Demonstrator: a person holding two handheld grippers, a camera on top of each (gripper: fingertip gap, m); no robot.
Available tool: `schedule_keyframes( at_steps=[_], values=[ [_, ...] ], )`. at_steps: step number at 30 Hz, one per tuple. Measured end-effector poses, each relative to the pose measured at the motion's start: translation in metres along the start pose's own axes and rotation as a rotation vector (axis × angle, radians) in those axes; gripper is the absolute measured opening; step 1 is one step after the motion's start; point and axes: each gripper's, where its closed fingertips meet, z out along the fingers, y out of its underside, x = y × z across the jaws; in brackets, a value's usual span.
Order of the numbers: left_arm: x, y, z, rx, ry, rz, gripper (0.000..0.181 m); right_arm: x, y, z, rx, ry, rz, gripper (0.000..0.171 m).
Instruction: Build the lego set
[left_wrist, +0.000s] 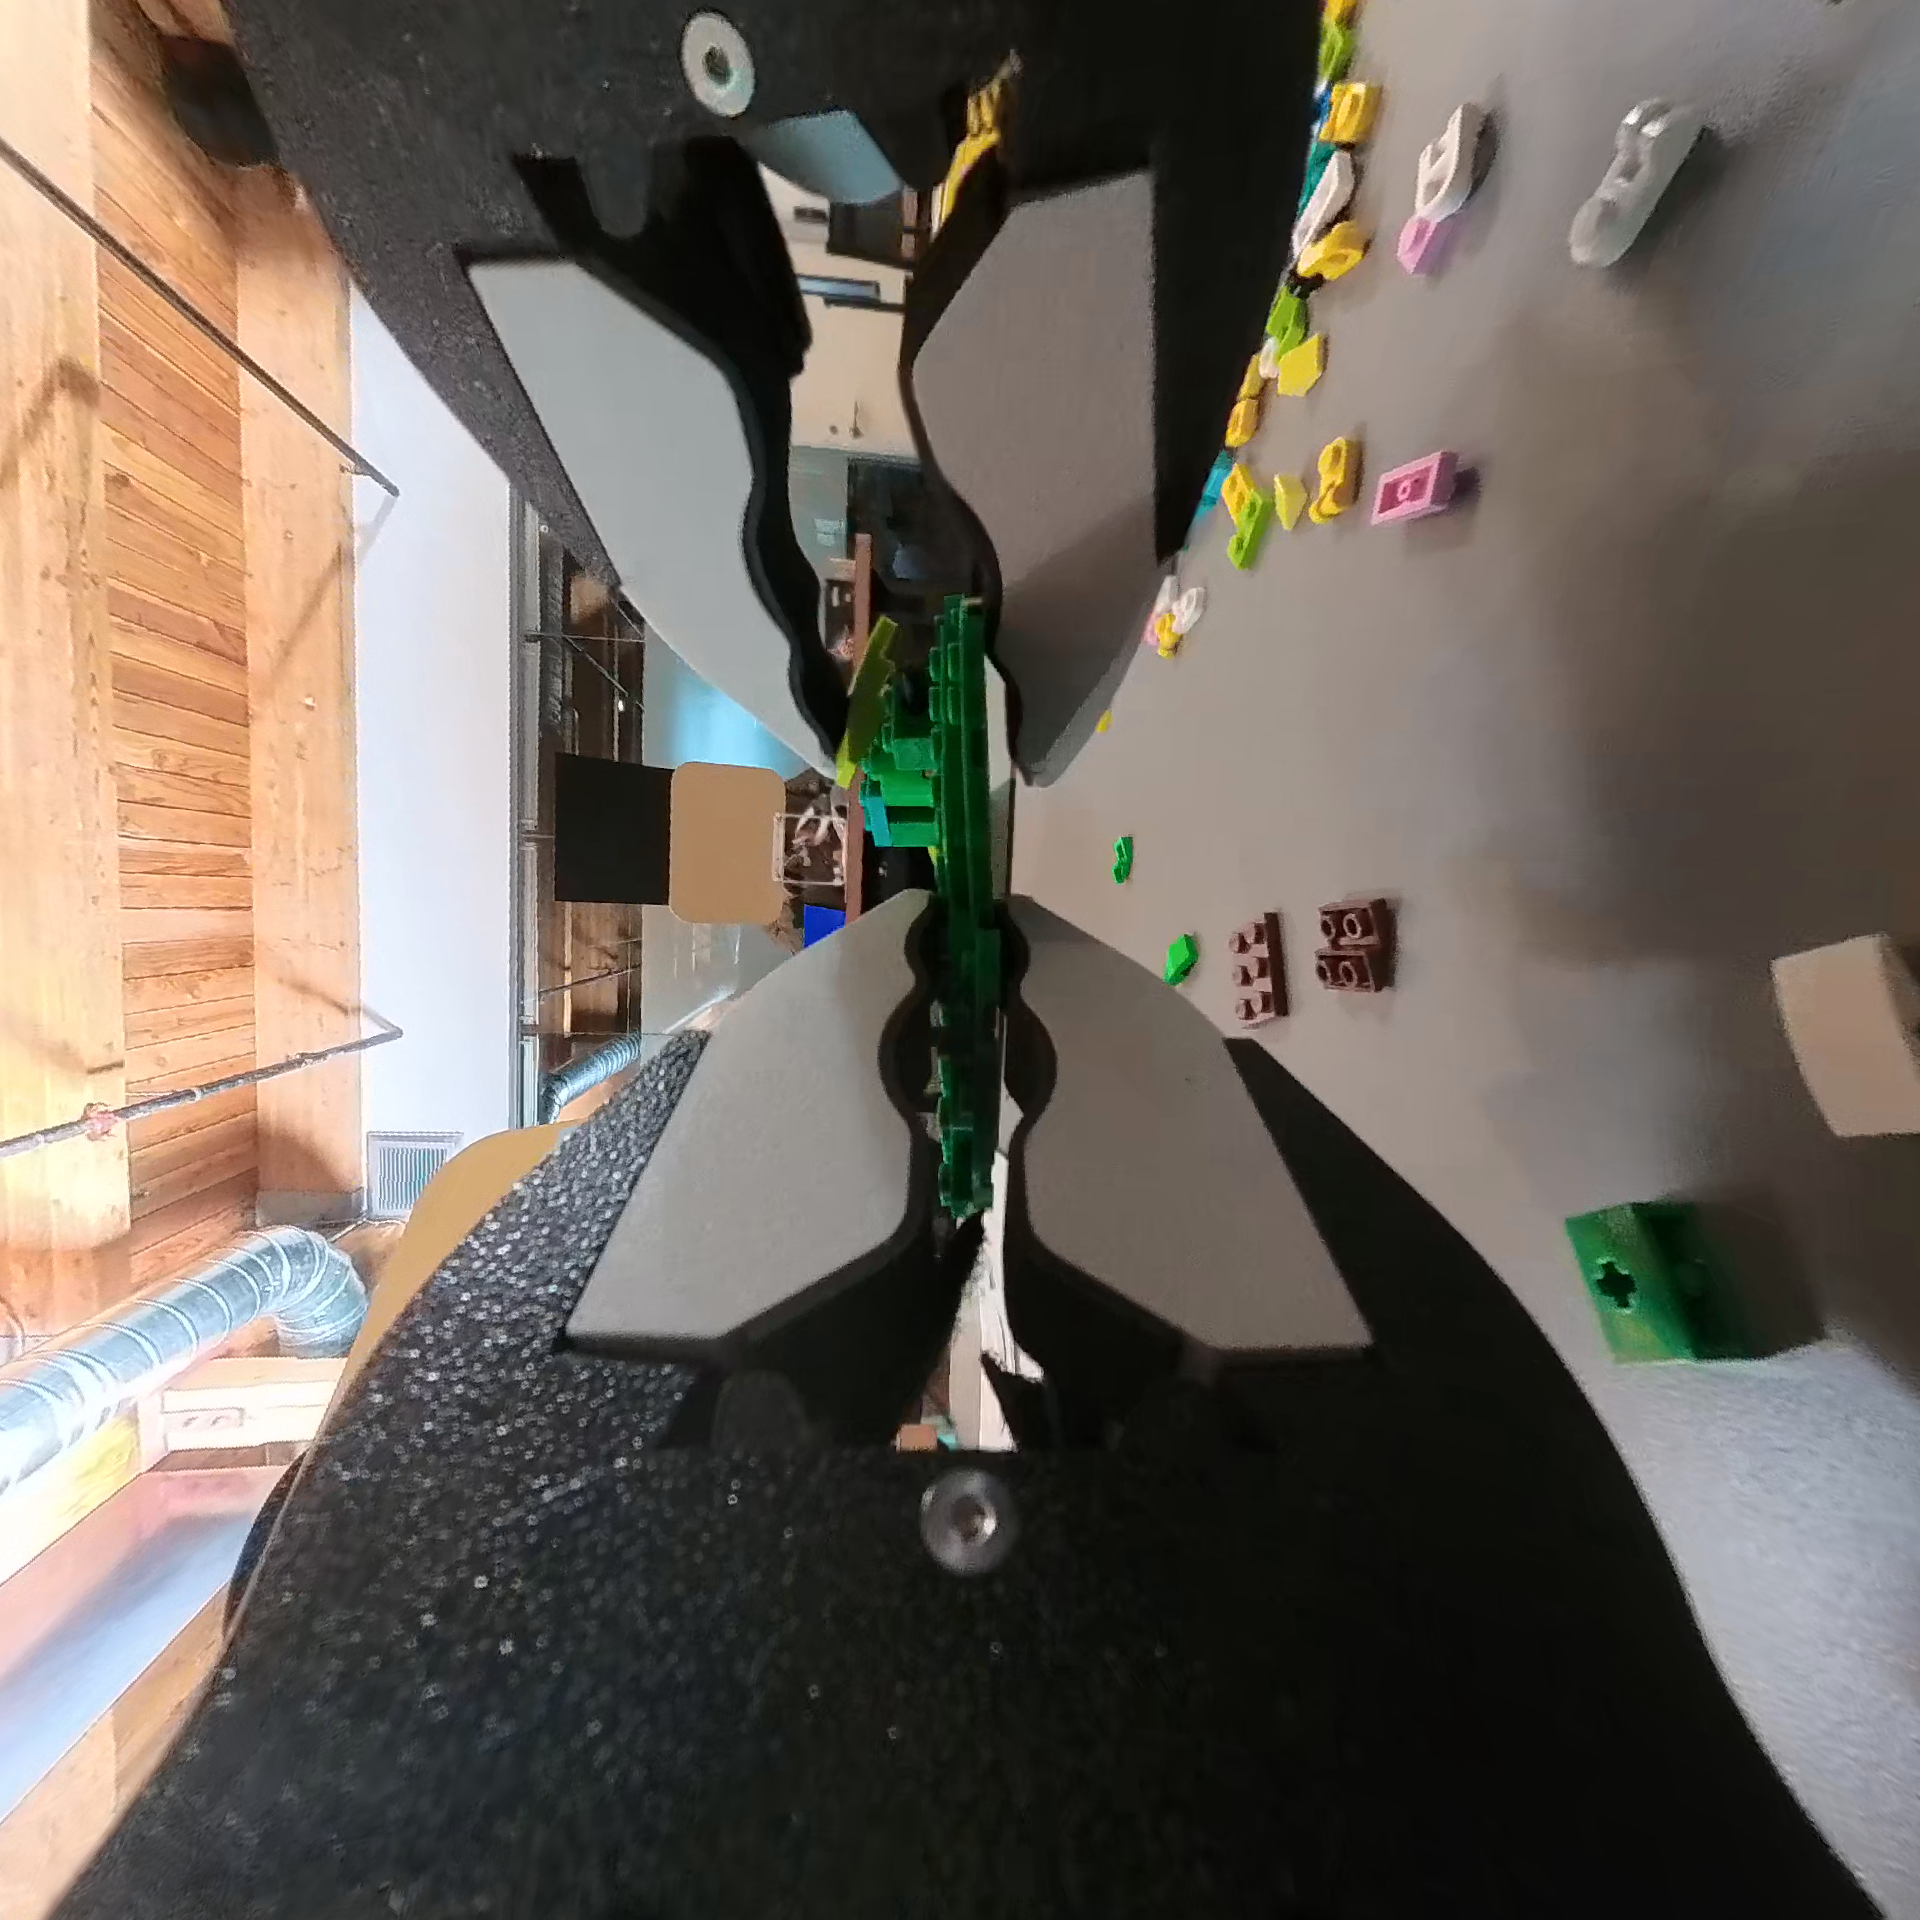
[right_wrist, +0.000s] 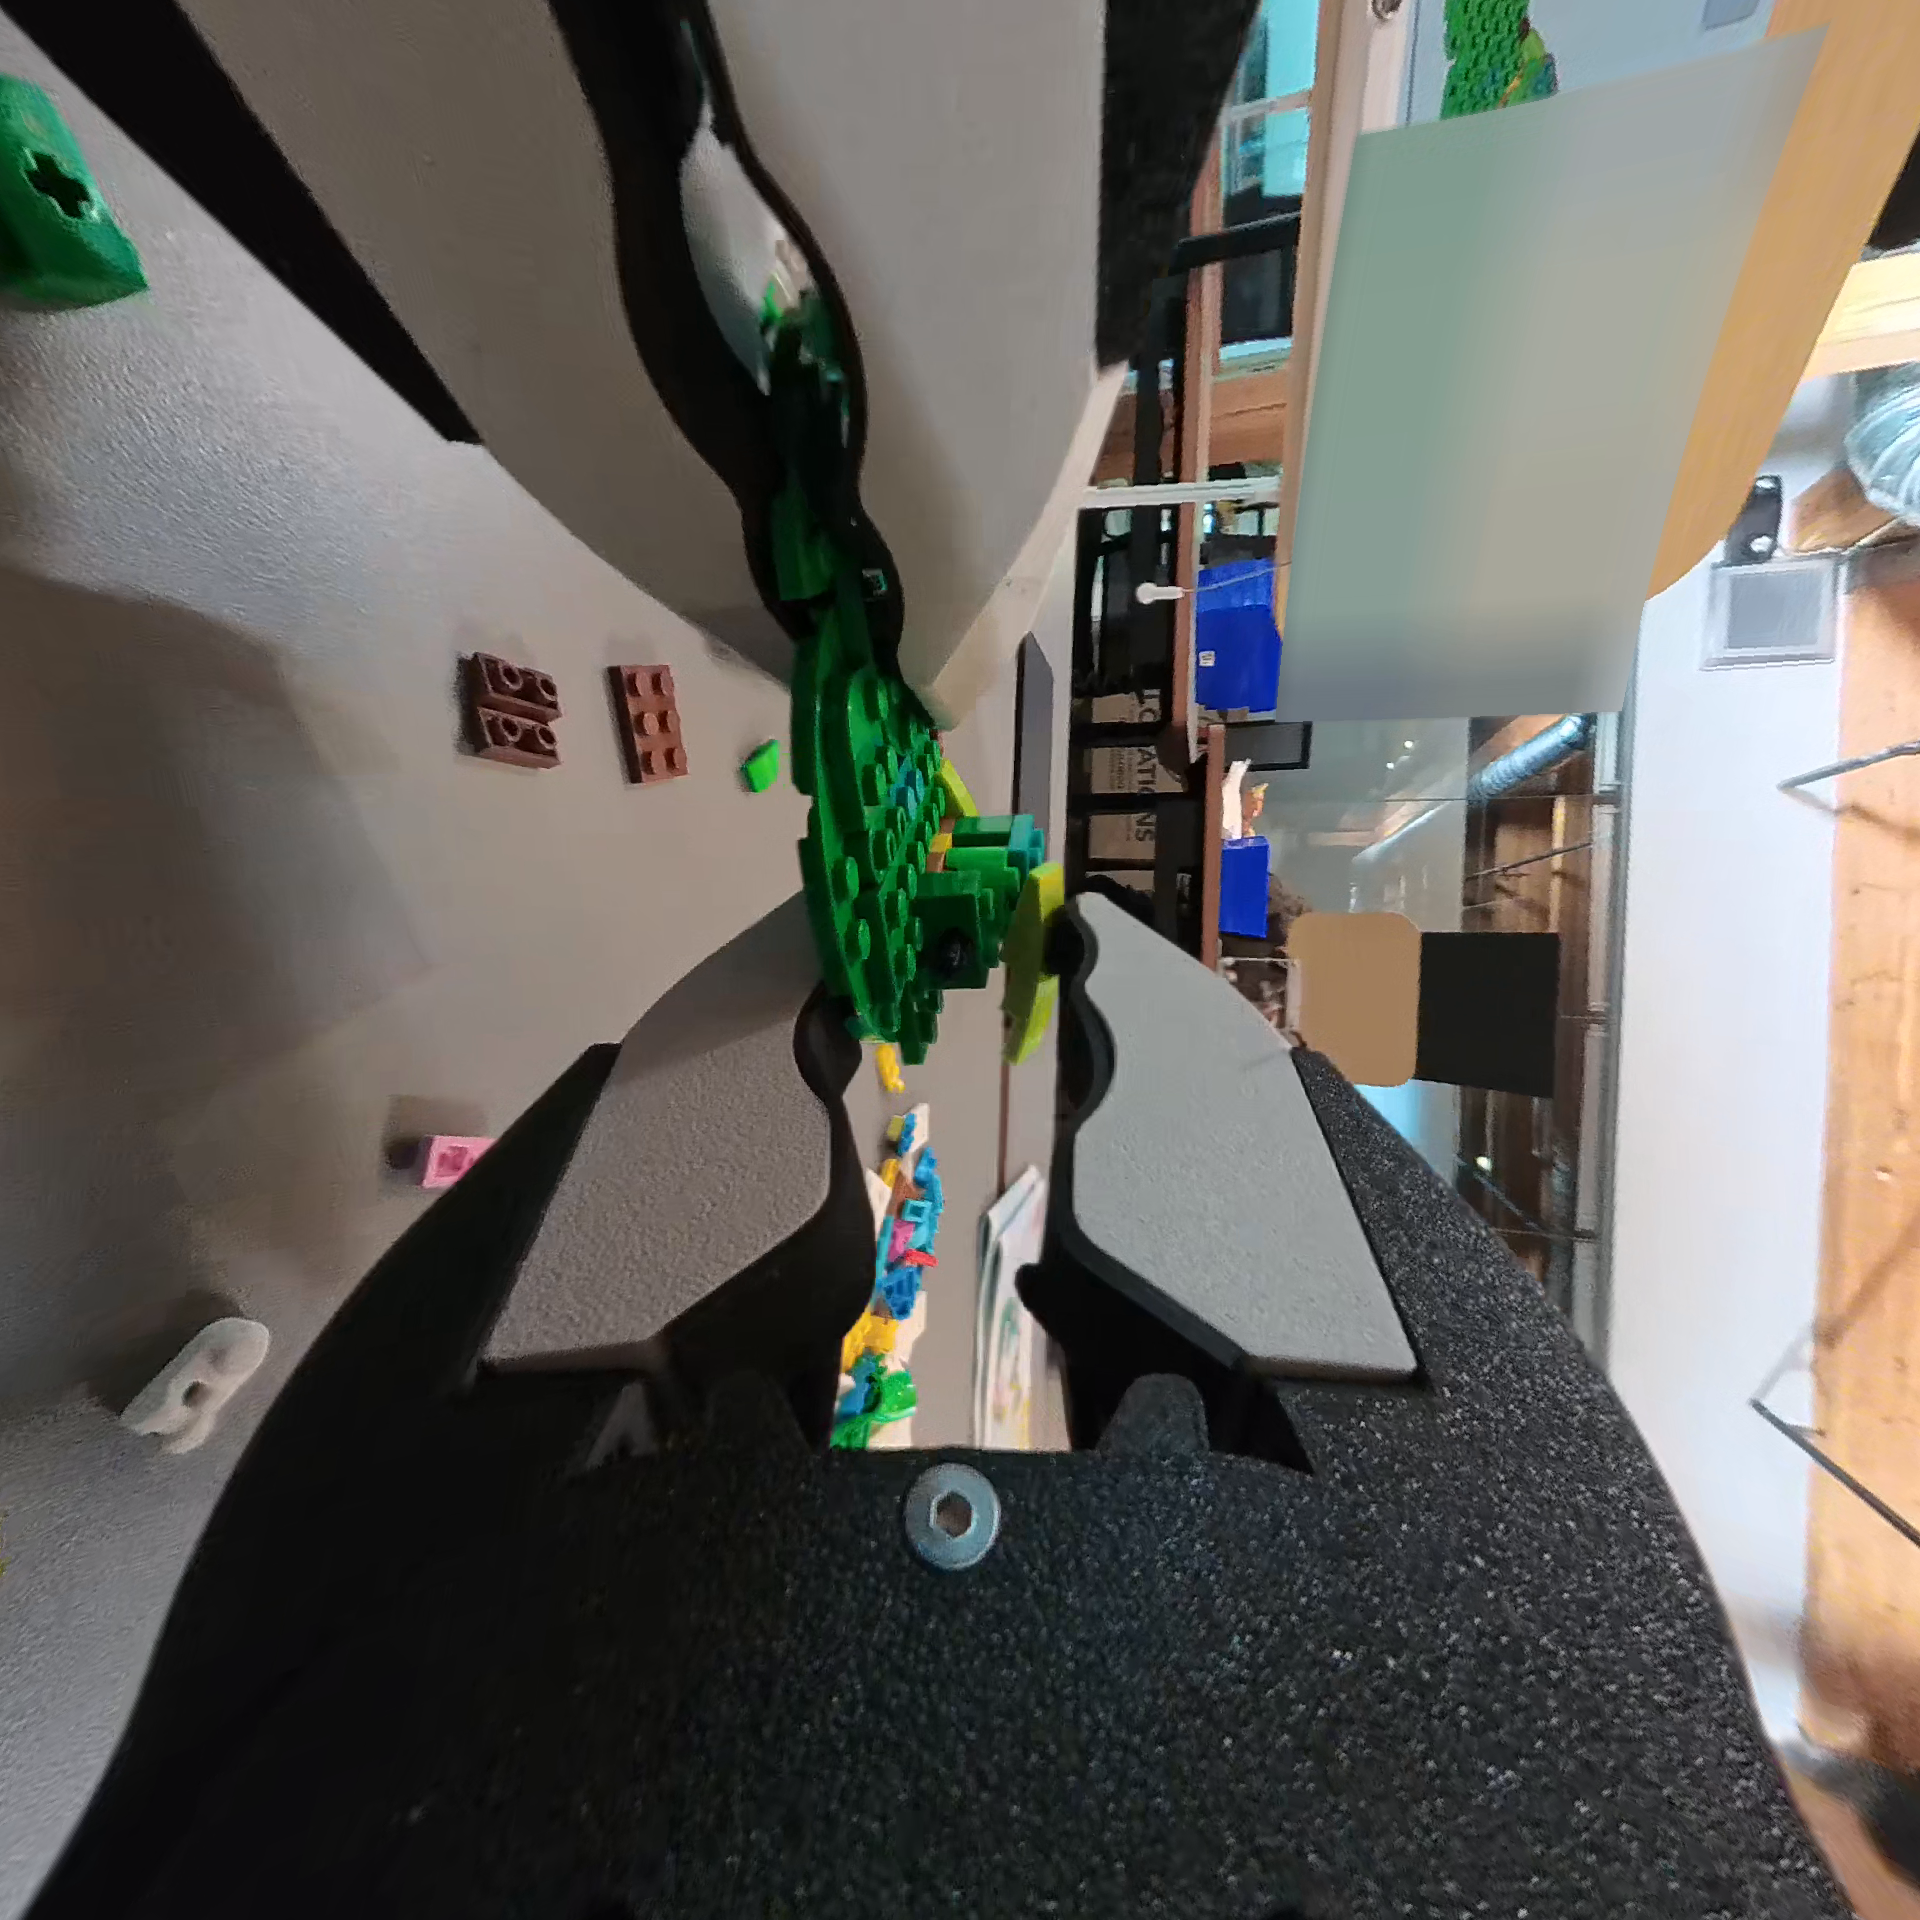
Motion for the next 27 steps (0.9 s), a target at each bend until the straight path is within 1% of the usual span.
schedule_keyframes(
  at_steps=[7, 15, 19, 21, 23, 25, 27],
  values=[
    [-0.004, -0.001, -0.002, 0.015, -0.018, -0.019, 0.008, 0.007, -0.003, -0.009, -0.024, 0.060, -0.153, 0.029],
    [-0.004, -0.007, -0.004, 0.058, -0.030, -0.011, 0.008, 0.006, -0.010, -0.021, 0.027, 0.117, -0.327, 0.029],
    [-0.006, -0.009, -0.005, 0.069, -0.051, 0.006, 0.007, 0.002, -0.023, -0.027, 0.086, 0.127, -0.409, 0.025],
    [-0.006, -0.012, -0.006, 0.087, -0.061, 0.007, 0.007, -0.003, -0.031, -0.029, 0.125, 0.093, -0.407, 0.025],
    [-0.006, -0.013, -0.006, 0.093, -0.057, -0.003, 0.008, -0.008, -0.034, -0.029, 0.145, 0.022, -0.358, 0.031],
    [-0.005, -0.012, -0.006, 0.100, -0.052, -0.016, 0.008, -0.009, -0.037, -0.032, 0.182, -0.057, -0.261, 0.037],
    [-0.005, -0.010, -0.005, 0.099, -0.047, -0.026, 0.008, -0.005, -0.040, -0.039, 0.239, -0.134, -0.131, 0.040]
  ],
)
